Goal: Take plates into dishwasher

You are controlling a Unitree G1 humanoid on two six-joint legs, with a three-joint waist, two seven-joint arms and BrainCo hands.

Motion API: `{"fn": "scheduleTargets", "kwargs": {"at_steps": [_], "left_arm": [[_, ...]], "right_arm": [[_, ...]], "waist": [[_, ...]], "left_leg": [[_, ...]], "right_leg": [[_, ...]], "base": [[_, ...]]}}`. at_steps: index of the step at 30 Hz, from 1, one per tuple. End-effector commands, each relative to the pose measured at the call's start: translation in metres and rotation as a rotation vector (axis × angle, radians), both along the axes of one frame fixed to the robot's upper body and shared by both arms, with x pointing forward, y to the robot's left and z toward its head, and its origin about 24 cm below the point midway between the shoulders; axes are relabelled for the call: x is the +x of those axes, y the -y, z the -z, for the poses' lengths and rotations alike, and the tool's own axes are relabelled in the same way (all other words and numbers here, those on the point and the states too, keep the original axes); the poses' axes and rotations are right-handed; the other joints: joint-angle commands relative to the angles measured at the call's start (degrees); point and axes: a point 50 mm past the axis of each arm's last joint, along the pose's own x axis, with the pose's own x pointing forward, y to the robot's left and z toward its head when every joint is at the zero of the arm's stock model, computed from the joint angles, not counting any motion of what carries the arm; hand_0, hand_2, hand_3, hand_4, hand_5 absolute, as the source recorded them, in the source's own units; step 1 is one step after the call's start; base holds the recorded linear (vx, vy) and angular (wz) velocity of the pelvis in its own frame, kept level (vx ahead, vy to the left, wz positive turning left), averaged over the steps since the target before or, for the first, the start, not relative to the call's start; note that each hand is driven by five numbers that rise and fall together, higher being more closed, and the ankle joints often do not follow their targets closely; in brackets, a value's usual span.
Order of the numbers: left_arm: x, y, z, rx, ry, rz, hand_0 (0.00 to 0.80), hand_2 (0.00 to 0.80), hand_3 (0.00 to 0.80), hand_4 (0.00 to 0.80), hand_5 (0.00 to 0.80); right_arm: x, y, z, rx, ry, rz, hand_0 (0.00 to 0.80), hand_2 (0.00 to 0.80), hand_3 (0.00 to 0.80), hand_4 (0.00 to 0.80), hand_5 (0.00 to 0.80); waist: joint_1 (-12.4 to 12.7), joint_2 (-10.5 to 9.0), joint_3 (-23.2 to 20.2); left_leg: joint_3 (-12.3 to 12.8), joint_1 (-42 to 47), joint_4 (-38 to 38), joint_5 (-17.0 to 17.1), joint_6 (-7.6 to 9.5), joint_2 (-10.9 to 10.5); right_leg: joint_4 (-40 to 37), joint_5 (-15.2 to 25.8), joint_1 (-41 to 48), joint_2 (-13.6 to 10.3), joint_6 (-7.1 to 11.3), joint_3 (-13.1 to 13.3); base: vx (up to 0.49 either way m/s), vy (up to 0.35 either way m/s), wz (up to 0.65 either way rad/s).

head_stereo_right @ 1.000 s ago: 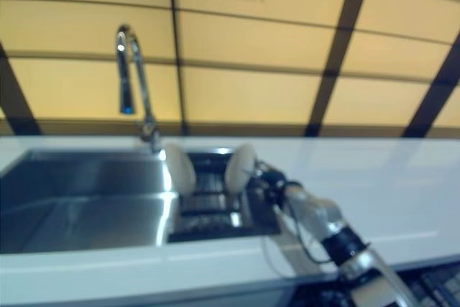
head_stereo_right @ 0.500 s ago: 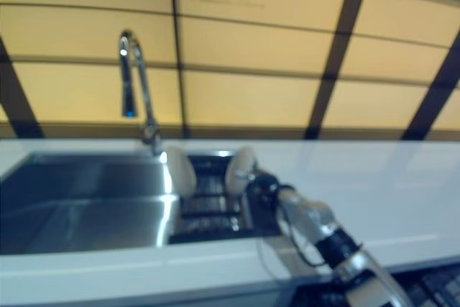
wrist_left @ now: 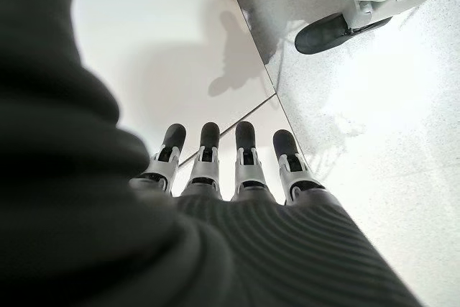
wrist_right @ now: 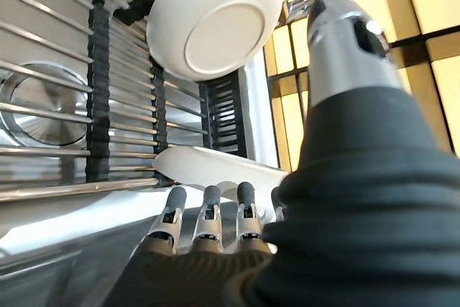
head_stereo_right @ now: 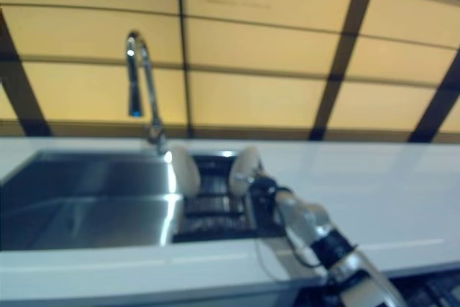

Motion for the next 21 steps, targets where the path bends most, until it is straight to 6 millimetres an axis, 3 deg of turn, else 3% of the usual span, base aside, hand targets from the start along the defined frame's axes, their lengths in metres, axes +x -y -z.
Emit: {"fn": "scheduleTargets", "kwargs": {"at_steps": [1,21], "left_arm": [[0.022,0.000,-0.005,0.020,0.032,0.053,0.000,0.000,0.000,0.000,0.000],[0.023,0.000,-0.006,0.019,0.047,0.054,0.000,0.000,0.000,0.000,0.000]], "right_arm": [[0.020,-0.003,-0.056,0.020,0.168,0.038,0.000,0.000,0.000,0.000,0.000],[0.028,0.028,-0.063,-0.037,0.202,0.105,0.000,0.000,0.000,0.000,0.000]], "waist": [[1.17,-1.67,1.14],[1.19,-1.58,1.73]], "left_leg": [[-1.54,-1.15,-0.16,-2.46,1.87,-3.02],[-1.68,-0.85,-0.16,-2.64,2.00,-3.15]], "right_leg": [[0.06,-2.63,2.04,0.78,2.12,1.22],[0.49,-2.84,2.27,0.64,2.01,0.76]], "base": [[0.000,0.000,0.00],[0.000,0.000,0.01]]}}
